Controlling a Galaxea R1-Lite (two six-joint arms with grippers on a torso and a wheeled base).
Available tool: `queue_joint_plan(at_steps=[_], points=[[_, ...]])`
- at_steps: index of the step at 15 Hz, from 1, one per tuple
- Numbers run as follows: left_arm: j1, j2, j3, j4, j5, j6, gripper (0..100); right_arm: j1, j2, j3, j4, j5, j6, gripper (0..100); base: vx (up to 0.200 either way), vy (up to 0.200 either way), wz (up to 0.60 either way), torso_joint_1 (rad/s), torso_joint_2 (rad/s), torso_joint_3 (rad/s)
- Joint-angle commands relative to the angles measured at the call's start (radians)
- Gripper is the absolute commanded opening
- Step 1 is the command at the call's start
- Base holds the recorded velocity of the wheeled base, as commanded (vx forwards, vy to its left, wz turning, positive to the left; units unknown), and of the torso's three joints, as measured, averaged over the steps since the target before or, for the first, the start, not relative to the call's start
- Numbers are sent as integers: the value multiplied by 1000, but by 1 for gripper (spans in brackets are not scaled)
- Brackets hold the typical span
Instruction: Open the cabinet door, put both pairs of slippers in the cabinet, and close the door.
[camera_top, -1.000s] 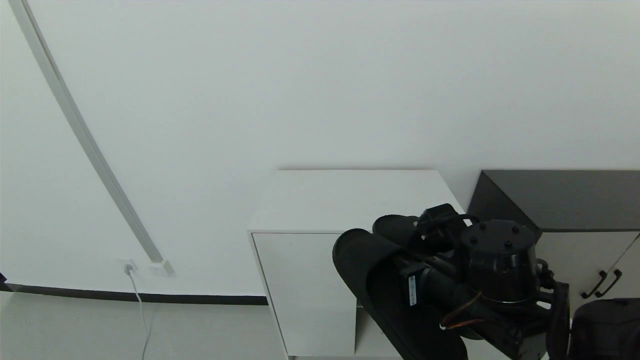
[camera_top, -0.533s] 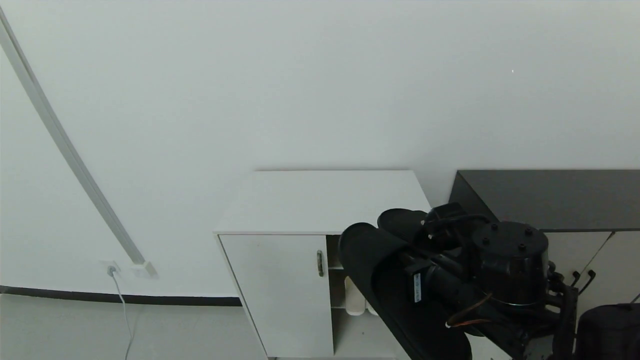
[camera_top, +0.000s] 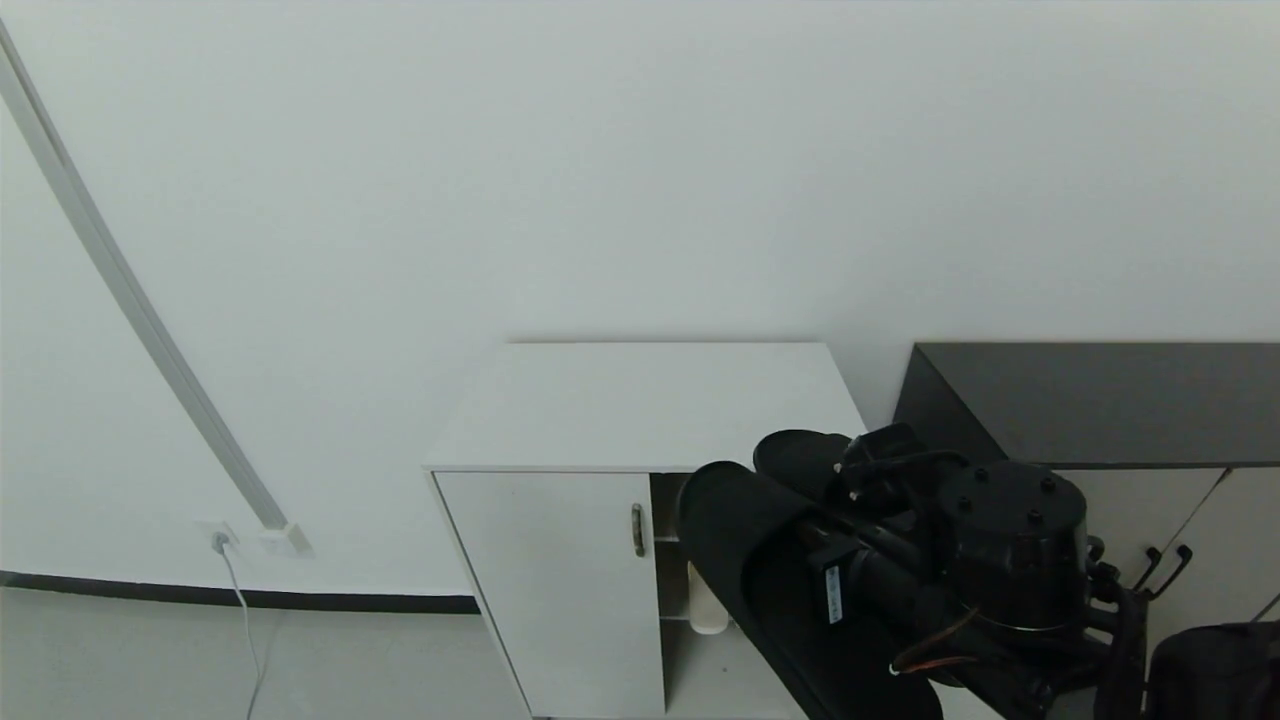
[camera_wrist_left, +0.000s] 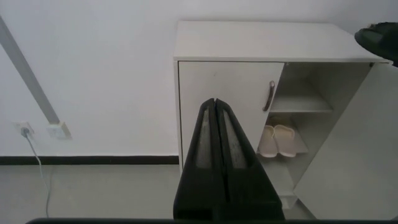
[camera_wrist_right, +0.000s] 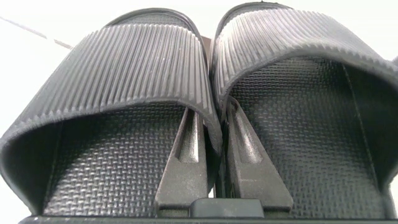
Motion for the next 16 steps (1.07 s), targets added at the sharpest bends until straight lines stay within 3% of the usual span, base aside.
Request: queue_joint_plan(at_steps=[1, 12, 16], points=[[-1, 1, 0, 0, 0, -1, 0, 3, 7, 1, -2, 1, 1, 0, 0, 0, 0, 0, 0, 0], [-1, 1, 1, 0, 2, -1, 0, 5, 32, 26, -49, 7, -4, 0, 0, 0, 0, 0, 0, 0], [-1, 1, 1, 0, 0, -1, 0, 6, 36, 29, -51, 7, -4, 0, 0, 0, 0, -138, 317, 165]])
